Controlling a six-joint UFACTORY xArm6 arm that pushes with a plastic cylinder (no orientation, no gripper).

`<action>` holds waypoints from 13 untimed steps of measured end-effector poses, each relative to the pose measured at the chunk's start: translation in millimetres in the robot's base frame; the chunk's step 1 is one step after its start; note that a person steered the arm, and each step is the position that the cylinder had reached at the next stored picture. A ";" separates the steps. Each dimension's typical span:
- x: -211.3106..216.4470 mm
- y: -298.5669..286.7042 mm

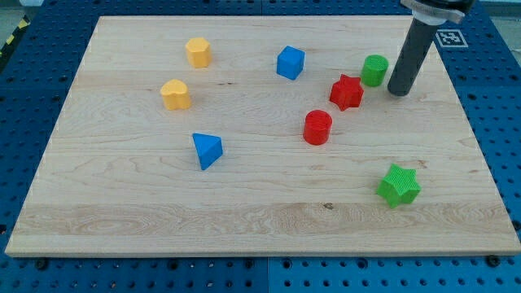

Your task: Place the red blocks towards the center of the board

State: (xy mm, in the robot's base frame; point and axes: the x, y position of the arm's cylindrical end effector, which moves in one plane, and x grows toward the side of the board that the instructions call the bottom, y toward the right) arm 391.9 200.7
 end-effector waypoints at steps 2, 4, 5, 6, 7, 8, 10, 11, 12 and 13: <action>5.8 -37.5; 20.4 -65.3; 37.0 -69.3; 51.6 -49.1; 76.4 -61.2; 76.2 -19.5; 27.2 -11.9; 9.4 -32.3; -4.0 -52.7; -6.1 -64.6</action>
State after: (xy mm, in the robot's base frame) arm 385.8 136.1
